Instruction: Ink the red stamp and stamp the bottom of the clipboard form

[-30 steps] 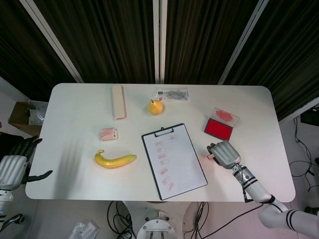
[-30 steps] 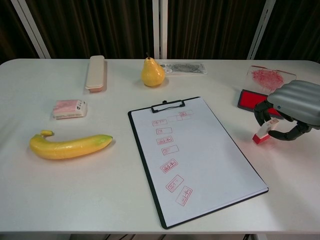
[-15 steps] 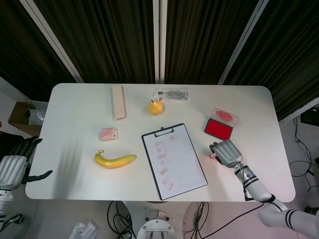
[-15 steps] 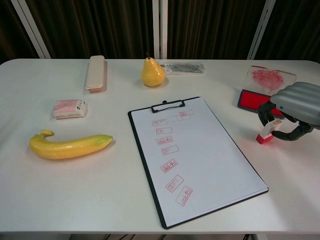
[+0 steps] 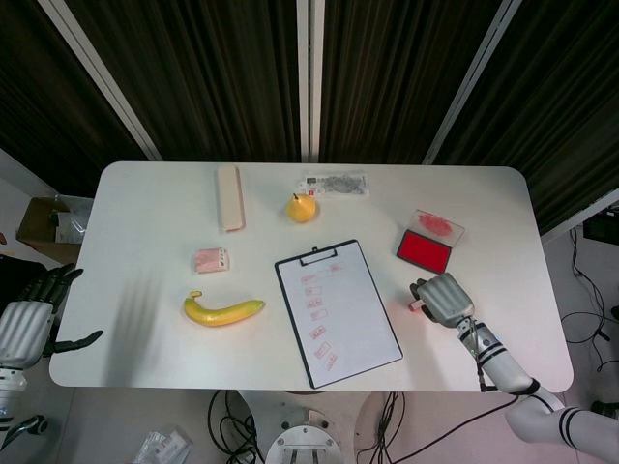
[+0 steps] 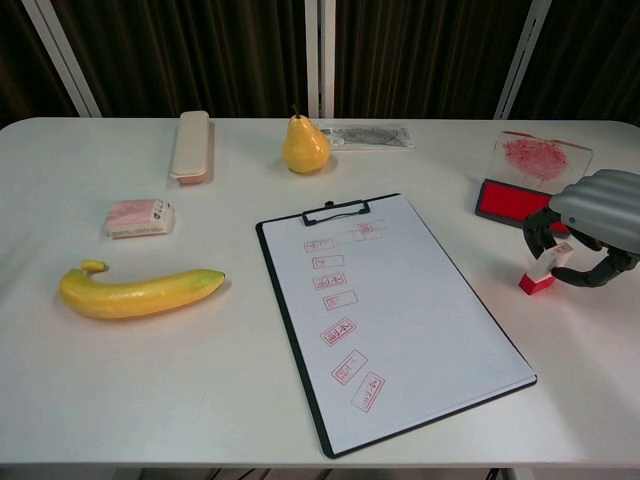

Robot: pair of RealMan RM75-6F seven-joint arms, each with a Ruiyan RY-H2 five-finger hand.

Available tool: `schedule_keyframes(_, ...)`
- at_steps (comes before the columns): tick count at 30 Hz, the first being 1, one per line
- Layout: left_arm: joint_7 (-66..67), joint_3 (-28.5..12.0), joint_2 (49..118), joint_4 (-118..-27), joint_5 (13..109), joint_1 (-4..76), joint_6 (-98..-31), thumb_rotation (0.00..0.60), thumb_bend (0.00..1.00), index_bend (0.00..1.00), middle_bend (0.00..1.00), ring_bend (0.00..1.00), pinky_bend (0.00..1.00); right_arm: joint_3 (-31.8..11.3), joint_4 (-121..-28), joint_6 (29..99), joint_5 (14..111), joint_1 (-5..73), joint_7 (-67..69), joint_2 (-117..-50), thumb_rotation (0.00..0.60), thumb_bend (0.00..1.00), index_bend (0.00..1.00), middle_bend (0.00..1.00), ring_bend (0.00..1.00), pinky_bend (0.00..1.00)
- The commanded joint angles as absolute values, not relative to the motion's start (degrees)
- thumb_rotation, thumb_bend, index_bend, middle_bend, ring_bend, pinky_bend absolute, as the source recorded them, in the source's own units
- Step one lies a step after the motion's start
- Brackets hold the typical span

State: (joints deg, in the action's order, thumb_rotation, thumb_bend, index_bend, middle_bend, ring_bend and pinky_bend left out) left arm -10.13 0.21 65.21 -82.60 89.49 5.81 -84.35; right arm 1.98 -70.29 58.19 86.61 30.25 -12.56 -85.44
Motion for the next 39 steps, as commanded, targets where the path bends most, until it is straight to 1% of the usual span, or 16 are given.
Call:
schedule_keyframes(1,-10.08,0.22,65.19,-82.63,89.48,5.82,-84.33,0.400,0.09,0.11,0.08,0.09,0.18,2.01,-70.48,58.09,86.65,30.27,-12.67,-85.33,0.600,0.29,0.50,0.45,0.68,0.88)
schedule_keyframes(7,-10.19,0.22,65.15,-82.59,89.48,5.79,-84.41,0.400,0.09,0.11,0.08,0.09,0.18,2.06,-70.86,57.88,86.80,30.29,-12.73,-85.10,0.600,0.27,0.44,0.41,0.68,0.88)
schedule_keyframes(10,-10.25,0.24,65.15,-82.56,89.44,5.78,-84.39,0.399,0.09,0.11,0.08,0.09,0.18,2.17,-71.13,57.67,86.74,30.21,-12.90,-84.88,0.600,0.27,0.37,0.37,0.68,0.88)
schedule_keyframes(13,-10.30,0.24,65.10,-82.57,89.46,5.77,-84.44,0.398,0.09,0.11,0.08,0.09,0.18,2.20,-71.80,57.60,86.63,30.11,-13.15,-84.23,0.600,0.26,0.29,0.32,0.68,0.88)
schedule_keyframes(15,-10.29,0.21,65.02,-82.64,89.50,5.75,-84.56,0.400,0.09,0.11,0.08,0.09,0.18,2.06,-72.84,58.15,86.74,29.97,-13.14,-83.29,0.600,0.24,0.18,0.27,0.68,0.88)
schedule_keyframes(18,-10.21,0.17,64.83,-82.78,89.50,5.66,-84.79,0.399,0.09,0.11,0.08,0.09,0.18,1.81,-75.85,61.71,88.17,29.04,-12.45,-80.40,0.600,0.21,0.08,0.23,0.68,0.88)
schedule_keyframes(22,-10.10,0.12,64.58,-83.17,89.47,5.58,-84.98,0.397,0.09,0.11,0.08,0.09,0.18,1.58,-81.49,71.44,91.09,25.32,-10.56,-74.06,0.600,0.16,0.04,0.20,0.65,0.86)
schedule_keyframes(23,-10.04,0.12,64.52,-83.31,89.51,5.58,-85.01,0.396,0.09,0.11,0.08,0.09,0.18,1.42,-82.38,73.99,91.39,24.11,-10.14,-72.78,0.600,0.15,0.03,0.19,0.60,0.84)
schedule_keyframes(24,-9.95,0.11,64.45,-83.47,89.55,5.59,-85.04,0.395,0.09,0.11,0.08,0.09,0.18,1.23,-83.18,76.29,91.33,22.84,-9.62,-71.59,0.600,0.15,0.02,0.17,0.50,0.76)
schedule_keyframes(26,-9.74,0.04,64.23,-83.90,89.70,5.62,-85.23,0.398,0.09,0.11,0.08,0.09,0.18,0.89,-85.12,80.51,90.25,19.87,-8.10,-68.86,0.600,0.14,0.00,0.10,0.26,0.50)
schedule_keyframes(27,-9.63,0.00,64.14,-84.11,89.76,5.63,-85.34,0.398,0.09,0.11,0.08,0.09,0.18,0.77,-86.10,81.58,89.04,18.58,-7.90,-67.64,0.600,0.14,0.00,0.05,0.13,0.30)
schedule_keyframes(29,-9.40,-0.15,63.96,-84.41,89.93,5.62,-85.74,0.398,0.09,0.11,0.08,0.09,0.18,0.28,-89.12,83.37,84.90,15.54,-8.90,-65.12,0.600,0.14,0.00,0.00,0.00,0.06)
schedule_keyframes(30,-9.34,-0.27,63.93,-84.44,89.98,5.60,-86.01,0.400,0.09,0.11,0.08,0.09,0.18,-0.14,-90.73,84.46,82.57,13.91,-9.34,-64.26,0.600,0.14,0.00,0.00,0.00,0.01)
schedule_keyframes(31,-9.31,-0.37,63.92,-84.42,90.01,5.58,-86.22,0.400,0.09,0.11,0.08,0.09,0.18,-0.33,-91.62,84.97,80.99,12.84,-9.41,-63.78,0.600,0.14,0.00,0.00,0.00,0.00)
schedule_keyframes(36,-9.20,-0.65,63.56,-84.45,90.31,5.76,-86.62,0.398,0.09,0.11,0.08,0.09,0.18,-1.00,-92.46,84.51,74.13,8.90,-6.46,-63.25,0.600,0.15,0.00,0.00,0.00,0.00)
schedule_keyframes(39,-8.92,-0.80,63.28,-84.71,90.21,5.89,-86.53,0.399,0.09,0.11,0.08,0.09,0.18,-1.07,-90.77,85.00,74.60,7.88,-5.21,-64.28,0.600,0.15,0.00,0.00,0.00,0.00)
